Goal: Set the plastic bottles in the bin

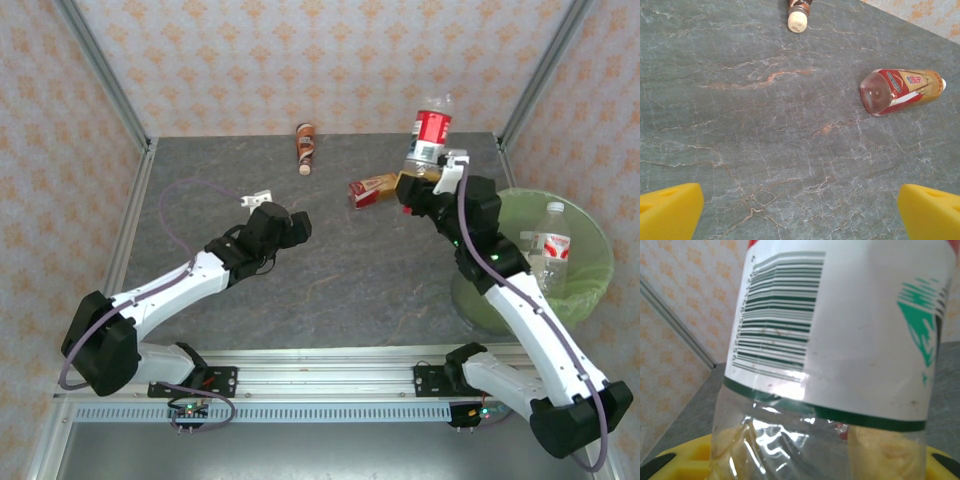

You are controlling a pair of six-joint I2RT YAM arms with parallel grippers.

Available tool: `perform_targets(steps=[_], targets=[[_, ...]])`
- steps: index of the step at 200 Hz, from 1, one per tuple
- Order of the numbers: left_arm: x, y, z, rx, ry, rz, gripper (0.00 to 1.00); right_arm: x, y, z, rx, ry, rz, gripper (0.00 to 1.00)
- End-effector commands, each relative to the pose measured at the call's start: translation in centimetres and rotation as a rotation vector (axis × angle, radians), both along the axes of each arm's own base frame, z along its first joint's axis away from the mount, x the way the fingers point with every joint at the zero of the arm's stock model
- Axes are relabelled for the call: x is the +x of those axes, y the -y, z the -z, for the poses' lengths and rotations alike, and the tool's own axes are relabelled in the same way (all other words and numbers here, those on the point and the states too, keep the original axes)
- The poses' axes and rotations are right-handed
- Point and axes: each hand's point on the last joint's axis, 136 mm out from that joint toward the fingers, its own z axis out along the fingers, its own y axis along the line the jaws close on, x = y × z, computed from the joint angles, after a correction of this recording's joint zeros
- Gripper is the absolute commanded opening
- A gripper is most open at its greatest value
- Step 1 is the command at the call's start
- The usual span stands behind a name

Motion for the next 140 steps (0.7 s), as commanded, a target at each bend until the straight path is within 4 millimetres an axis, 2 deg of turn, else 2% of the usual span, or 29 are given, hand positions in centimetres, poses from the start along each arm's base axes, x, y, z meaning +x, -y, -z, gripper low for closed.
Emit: perform_targets(steps=[1, 29, 59, 81, 111, 140], targets=[[1.1, 0.7, -1.3, -0.038, 0.031, -0.002, 1.0, -1.7, 3.8, -2.7, -0.11, 0.017, 0.155, 0.0], [1.2, 1.0, -1.4, -0.046, 0.033, 0.005, 1.0, -3.2, 7.2, -4.7, -0.187, 0.048, 0.284, 0.0], [1.2, 1.1, -1.1, -0.046, 0.024, 0.007, 1.0, -4.4, 11.2, -5.4, -0.247, 0.047, 0.455, 0.0], [1.2, 1.1, -1.1, -0.047, 0.025, 0.008, 1.0, -5.9, 15.0, -5.7, -0.27, 0.047, 0.639, 0.0], [1.1, 1.0, -1.0, -0.043, 0.023, 0.007, 1.0, -7.9, 18.8, -4.3, -0.312, 0.014, 0.801, 0.0], [1.1, 0.9, -0.8, -0.039, 0.018, 0.009, 1.0, -8.9, 20.6, -2.1, -0.344, -0.045, 0.87, 0.0]])
